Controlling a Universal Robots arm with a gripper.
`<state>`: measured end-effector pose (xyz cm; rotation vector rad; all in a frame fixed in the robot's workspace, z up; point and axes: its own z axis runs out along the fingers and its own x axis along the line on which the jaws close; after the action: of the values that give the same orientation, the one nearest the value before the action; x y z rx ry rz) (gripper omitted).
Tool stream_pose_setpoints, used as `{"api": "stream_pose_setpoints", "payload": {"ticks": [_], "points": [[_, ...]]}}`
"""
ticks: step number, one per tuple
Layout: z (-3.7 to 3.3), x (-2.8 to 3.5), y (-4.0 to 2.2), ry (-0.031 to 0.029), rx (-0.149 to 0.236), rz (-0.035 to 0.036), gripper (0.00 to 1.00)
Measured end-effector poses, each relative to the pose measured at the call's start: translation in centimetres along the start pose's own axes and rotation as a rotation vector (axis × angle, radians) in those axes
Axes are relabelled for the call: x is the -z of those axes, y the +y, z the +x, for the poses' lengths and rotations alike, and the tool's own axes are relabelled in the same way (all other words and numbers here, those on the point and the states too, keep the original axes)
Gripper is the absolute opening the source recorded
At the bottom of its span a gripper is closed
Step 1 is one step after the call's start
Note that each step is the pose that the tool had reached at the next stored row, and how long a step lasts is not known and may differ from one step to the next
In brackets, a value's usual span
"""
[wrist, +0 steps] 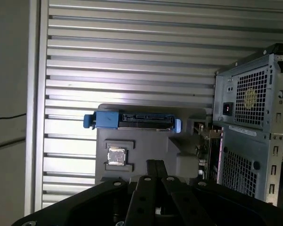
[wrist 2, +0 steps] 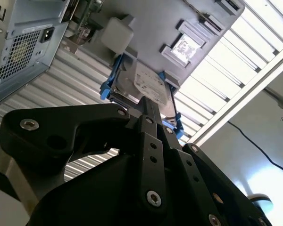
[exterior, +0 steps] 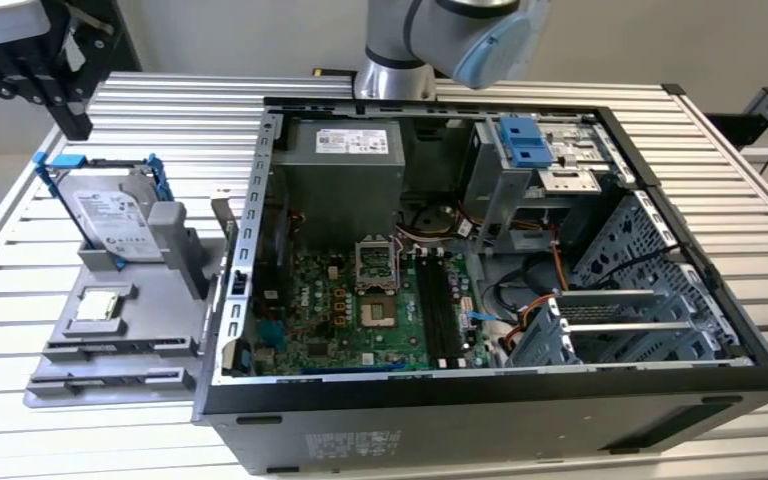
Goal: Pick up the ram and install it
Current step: 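Reach for the ram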
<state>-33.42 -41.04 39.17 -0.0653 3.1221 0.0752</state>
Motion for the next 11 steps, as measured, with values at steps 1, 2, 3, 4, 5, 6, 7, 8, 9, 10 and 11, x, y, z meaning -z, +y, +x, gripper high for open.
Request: {"api": "stream_pose_setpoints", "payload": {"ticks": [1, 2, 3, 4, 5, 6, 7, 8, 9, 10, 11], "points": [[0.17, 0.00, 0.01, 0.0000, 0.000, 0.0000, 0.00], [0.33, 0.00, 0.01, 0.0000, 0.000, 0.0000, 0.00], [0.50, 0.00, 0.02, 0.0000, 0.000, 0.0000, 0.00], [0.68, 0.00, 0.03, 0.0000, 0.000, 0.0000, 0.00], [0.84, 0.00, 0.03, 0.0000, 0.000, -0.0001, 0.00], [1.00, 0.00, 0.04, 0.0000, 0.000, -0.0001, 0.00], [1.18, 0.00, 0.05, 0.0000, 0.000, 0.0000, 0.00], [1.35, 0.00, 0.05, 0.0000, 0.001, 0.0000, 0.00], [1.53, 0.00, 0.06, 0.0000, 0.001, -0.0001, 0.00], [1.70, 0.00, 0.06, 0.0000, 0.001, 0.0000, 0.00], [1.84, 0.01, 0.05, 0.0000, 0.000, 0.0000, 0.00]]}}
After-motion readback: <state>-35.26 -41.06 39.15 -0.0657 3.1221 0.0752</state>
